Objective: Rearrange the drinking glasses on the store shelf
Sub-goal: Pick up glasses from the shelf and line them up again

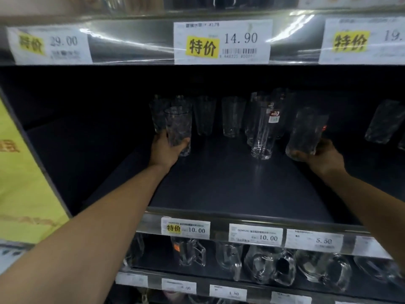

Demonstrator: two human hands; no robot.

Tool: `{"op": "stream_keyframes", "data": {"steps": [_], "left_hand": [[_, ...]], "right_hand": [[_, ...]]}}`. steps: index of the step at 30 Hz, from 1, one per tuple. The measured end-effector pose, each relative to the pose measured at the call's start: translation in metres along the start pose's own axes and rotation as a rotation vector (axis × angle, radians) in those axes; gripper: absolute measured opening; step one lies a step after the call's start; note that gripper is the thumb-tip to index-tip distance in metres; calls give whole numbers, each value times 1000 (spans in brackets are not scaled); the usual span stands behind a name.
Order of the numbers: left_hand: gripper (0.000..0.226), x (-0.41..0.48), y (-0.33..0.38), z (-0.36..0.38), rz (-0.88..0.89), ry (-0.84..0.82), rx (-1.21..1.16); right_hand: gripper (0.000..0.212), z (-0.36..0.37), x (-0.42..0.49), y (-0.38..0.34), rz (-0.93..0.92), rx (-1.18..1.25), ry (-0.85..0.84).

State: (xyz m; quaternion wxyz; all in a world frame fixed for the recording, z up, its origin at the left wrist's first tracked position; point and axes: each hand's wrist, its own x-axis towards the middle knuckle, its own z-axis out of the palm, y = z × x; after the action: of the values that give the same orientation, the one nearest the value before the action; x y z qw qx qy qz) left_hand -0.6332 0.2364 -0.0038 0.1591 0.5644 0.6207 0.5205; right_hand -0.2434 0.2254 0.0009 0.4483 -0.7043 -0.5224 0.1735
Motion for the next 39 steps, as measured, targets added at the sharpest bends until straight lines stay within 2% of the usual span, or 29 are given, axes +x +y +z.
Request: {"op": "stream_keyframes", "data": {"steps": [5, 11, 16, 39], "left_hand": [[59, 16, -5, 8, -31, 31, -31], [65, 21, -7, 10, -77, 107, -76], [57, 24, -6, 12, -73, 109, -81], [38, 31, -7, 13, -131, 112, -123]], "right_hand": [[80, 2, 14, 9, 39, 48, 37], [53, 7, 27, 12, -53, -83, 73], [42, 8, 36, 16, -89, -168, 73], [40, 24, 73, 17, -20, -266, 82]]}}
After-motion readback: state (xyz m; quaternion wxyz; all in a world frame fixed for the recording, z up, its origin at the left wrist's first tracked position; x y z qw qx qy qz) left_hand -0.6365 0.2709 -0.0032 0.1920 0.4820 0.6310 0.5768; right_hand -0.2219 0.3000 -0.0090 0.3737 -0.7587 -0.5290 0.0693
